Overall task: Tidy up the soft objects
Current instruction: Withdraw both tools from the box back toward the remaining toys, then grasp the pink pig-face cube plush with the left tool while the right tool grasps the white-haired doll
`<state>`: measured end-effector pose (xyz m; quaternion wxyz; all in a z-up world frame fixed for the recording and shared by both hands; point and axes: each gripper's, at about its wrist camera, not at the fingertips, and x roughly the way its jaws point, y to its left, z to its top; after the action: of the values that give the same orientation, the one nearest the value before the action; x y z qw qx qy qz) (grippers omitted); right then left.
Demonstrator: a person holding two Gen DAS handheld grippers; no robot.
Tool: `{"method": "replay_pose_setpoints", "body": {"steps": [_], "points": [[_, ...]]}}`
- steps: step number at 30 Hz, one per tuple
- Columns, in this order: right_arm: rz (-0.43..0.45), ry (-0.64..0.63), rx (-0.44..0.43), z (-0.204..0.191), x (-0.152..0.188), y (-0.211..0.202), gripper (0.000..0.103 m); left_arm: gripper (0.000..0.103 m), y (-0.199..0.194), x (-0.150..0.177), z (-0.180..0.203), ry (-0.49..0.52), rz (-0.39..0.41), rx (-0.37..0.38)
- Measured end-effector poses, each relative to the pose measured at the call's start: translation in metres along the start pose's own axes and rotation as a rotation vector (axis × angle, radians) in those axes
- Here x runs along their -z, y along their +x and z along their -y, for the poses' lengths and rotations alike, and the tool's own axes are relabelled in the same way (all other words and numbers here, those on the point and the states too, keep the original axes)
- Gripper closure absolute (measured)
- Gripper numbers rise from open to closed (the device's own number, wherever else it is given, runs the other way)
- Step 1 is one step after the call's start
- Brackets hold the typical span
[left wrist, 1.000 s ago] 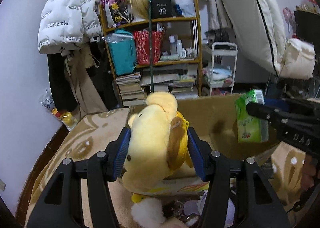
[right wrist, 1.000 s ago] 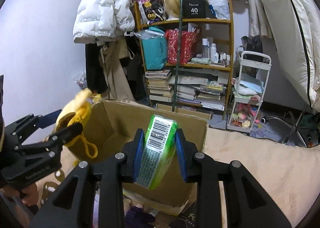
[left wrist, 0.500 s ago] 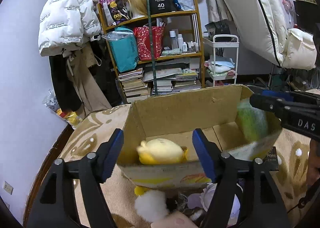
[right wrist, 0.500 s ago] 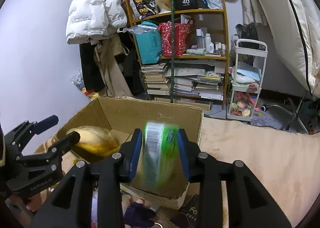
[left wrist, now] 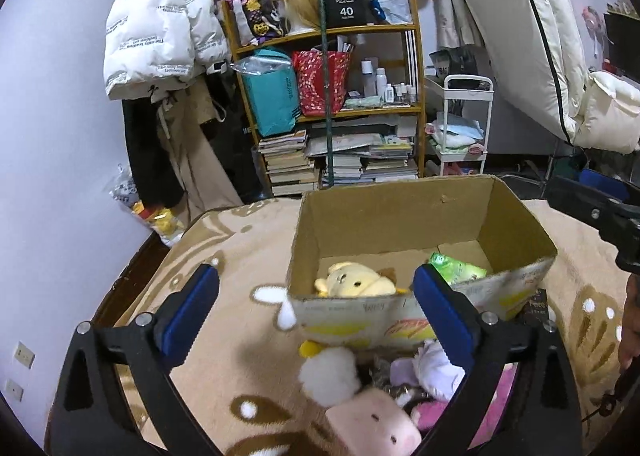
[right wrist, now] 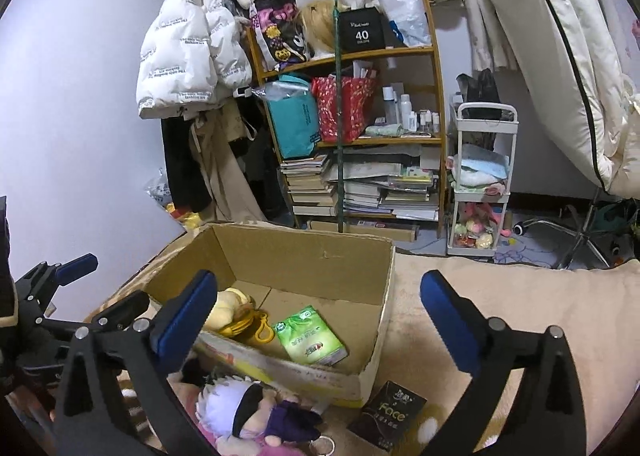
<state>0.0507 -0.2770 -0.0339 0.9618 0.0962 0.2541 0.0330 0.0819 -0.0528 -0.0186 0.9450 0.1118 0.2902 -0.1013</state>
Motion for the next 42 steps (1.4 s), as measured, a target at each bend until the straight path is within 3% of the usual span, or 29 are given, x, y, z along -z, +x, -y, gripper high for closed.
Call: {"method": "replay_pose_setpoints", "body": {"steps": [5,22,32,42], "points": [[-0.008,0.005,-0.001,-0.004,0.005,-0.015,0.0,0.006,-0.02,0.005,-0.008,-0.031,-0.033,0.021],[-0.046,0.011,-0.01,-0.017,0.024,-0.057,0.0,0.006,-0.062,0.035,-0.017,-0.055,-0.132,-0.009],[-0.083,0.029,-0.031,-0.025,0.032,-0.055,0.0,0.006,-0.043,0.044,-0.017,-0.065,-0.222,0.018],[-0.174,0.044,-0.063,-0.028,0.042,-0.02,0.0,0.006,-0.013,0.051,-0.012,-0.073,-0.318,0.062]]}}
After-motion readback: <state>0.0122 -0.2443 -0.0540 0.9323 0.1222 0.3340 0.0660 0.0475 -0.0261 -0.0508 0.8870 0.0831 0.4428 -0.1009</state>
